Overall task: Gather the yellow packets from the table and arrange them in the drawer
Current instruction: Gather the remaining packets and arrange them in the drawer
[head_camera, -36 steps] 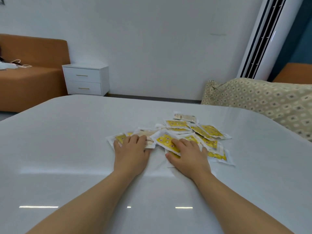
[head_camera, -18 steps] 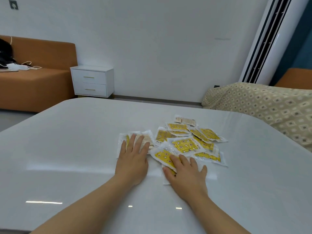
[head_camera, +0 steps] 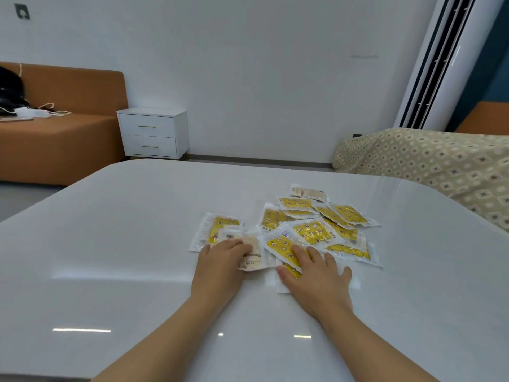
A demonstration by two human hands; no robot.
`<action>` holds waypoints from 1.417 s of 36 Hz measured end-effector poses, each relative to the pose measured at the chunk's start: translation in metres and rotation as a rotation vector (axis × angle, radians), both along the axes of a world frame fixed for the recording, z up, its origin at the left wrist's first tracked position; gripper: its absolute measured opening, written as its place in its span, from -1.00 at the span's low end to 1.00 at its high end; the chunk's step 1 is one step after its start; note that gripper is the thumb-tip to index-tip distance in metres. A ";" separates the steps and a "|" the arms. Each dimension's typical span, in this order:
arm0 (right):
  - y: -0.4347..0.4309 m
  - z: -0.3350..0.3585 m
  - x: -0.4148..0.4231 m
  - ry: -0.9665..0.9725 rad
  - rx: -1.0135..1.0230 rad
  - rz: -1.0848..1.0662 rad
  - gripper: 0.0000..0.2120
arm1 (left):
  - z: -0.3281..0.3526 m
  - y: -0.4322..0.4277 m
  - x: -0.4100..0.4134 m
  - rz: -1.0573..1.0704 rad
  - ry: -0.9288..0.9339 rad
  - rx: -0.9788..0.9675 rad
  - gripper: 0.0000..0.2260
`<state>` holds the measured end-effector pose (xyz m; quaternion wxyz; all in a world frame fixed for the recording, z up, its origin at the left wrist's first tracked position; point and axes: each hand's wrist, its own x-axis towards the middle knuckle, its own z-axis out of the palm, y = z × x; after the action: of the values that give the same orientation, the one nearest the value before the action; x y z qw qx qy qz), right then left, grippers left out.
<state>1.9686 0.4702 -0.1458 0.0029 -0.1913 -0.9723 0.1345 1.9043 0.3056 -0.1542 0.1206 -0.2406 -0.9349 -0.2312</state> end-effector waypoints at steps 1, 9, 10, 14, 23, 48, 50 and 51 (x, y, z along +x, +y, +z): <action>0.000 0.000 0.000 0.006 0.000 0.001 -0.43 | -0.001 -0.004 0.002 -0.013 -0.036 0.031 -0.57; -0.005 0.002 0.007 0.077 0.053 0.040 -0.47 | 0.006 -0.032 0.033 -0.043 -0.303 0.308 -0.74; -0.007 0.001 0.009 0.085 0.064 0.046 -0.47 | 0.006 -0.034 0.036 -0.030 -0.309 0.389 -0.78; -0.014 -0.002 0.013 0.029 0.052 0.045 -0.37 | 0.008 -0.042 0.038 0.172 -0.285 0.701 -0.86; -0.014 -0.001 0.013 0.007 0.021 0.036 -0.26 | 0.018 -0.044 0.021 0.553 -0.317 0.494 -0.36; -0.010 -0.003 0.012 0.042 0.010 0.045 -0.35 | 0.019 -0.033 0.018 -0.060 -0.264 -0.364 -0.62; -0.010 -0.003 0.012 0.045 0.007 0.047 -0.35 | 0.026 -0.033 0.014 -0.036 -0.288 -0.314 -0.65; -0.010 -0.003 0.012 0.048 0.006 0.050 -0.35 | 0.028 -0.031 0.012 0.002 -0.285 -0.279 -0.66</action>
<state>1.9810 0.4600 -0.1484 0.0236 -0.1637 -0.9768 0.1361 1.9159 0.2743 -0.1262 -0.0472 -0.2190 -0.9657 -0.1310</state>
